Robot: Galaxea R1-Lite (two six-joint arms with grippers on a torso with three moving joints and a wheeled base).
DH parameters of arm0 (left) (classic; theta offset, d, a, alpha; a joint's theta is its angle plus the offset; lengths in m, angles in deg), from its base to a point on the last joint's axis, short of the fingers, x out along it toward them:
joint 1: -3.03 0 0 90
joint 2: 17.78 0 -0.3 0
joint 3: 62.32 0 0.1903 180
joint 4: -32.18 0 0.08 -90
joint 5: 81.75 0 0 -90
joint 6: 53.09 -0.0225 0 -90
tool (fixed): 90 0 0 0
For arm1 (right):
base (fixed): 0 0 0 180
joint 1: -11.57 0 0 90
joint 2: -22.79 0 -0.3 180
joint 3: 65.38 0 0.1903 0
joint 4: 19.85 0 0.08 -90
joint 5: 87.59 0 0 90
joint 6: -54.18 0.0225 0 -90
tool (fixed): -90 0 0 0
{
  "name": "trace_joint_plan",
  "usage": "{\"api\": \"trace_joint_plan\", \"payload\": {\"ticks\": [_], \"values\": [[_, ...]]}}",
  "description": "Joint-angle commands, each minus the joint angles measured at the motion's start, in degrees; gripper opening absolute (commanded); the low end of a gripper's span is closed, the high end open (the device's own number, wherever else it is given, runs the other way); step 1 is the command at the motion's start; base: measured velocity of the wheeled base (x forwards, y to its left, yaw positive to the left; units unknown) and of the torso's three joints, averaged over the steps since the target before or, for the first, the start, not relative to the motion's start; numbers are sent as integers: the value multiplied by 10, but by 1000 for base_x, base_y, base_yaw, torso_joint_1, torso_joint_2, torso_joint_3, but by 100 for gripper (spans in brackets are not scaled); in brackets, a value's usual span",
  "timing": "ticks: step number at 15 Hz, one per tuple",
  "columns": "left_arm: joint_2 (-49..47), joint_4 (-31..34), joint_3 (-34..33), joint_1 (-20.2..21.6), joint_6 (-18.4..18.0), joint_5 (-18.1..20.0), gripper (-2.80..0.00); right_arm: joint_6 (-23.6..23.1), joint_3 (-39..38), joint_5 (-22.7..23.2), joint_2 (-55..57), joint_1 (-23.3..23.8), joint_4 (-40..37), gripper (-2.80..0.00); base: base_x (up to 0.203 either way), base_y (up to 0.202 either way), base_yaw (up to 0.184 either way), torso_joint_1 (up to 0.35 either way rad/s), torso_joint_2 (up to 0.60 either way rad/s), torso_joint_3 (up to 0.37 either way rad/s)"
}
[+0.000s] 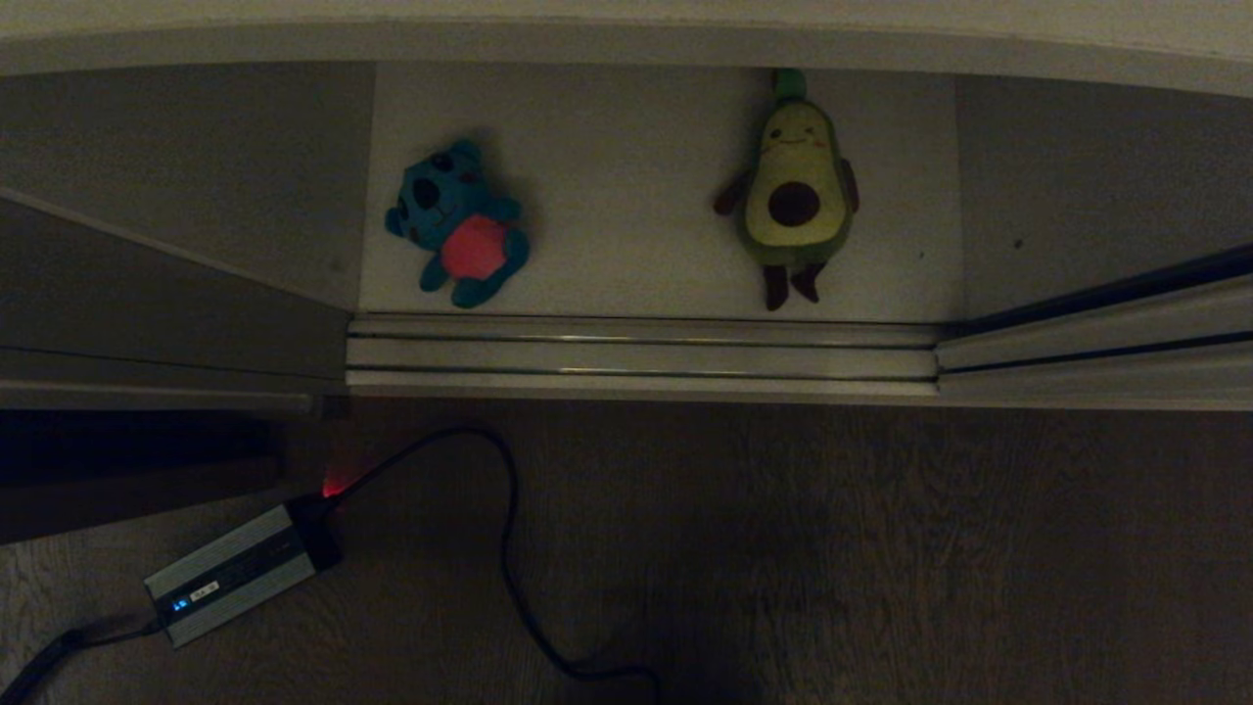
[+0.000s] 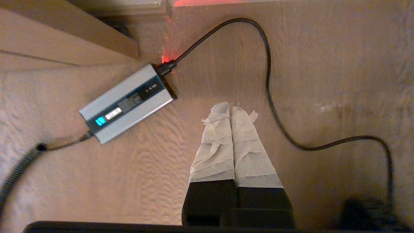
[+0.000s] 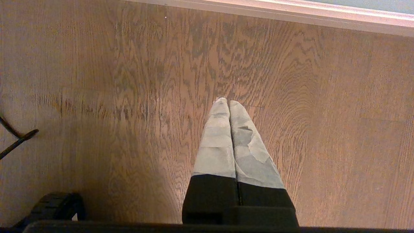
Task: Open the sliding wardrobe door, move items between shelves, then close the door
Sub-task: Place the blue doll on the higher shelf
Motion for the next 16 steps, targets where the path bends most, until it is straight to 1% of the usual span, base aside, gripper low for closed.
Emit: {"api": "trace_joint_plan", "payload": {"ticks": [1,2,4,6,8,10,13,14,16], "values": [[-1,-9,1,1,-11,-2,-280,0,-2,0,-2,0,0,-280,0,0,0,0,0,0],[-1,-16,18,1,-6,-2,-280,0,-2,0,-2,0,0,-280,0,0,0,0,0,0],[-12,-13,91,1,-4,1,-280,0,-2,0,-2,0,0,-280,0,0,0,0,0,0],[-81,-3,135,-1,-1,20,-280,0,-2,1,-2,0,0,-280,0,0,0,0,0,0],[-181,-2,149,-2,11,51,-280,0,-3,0,-2,0,0,-280,0,0,0,0,0,0],[-277,-6,159,-3,26,95,-280,0,-3,0,-2,0,0,-280,0,0,0,0,0,0],[-372,-10,154,-4,33,157,-280,0,-2,0,-2,0,0,-280,0,0,0,0,0,0],[-402,-14,150,-4,33,172,-280,0,-3,1,-2,0,0,-280,0,0,0,0,0,0],[-473,-40,146,-4,33,190,-280,0,-2,0,-2,0,0,-280,0,0,0,0,0,0]]}}
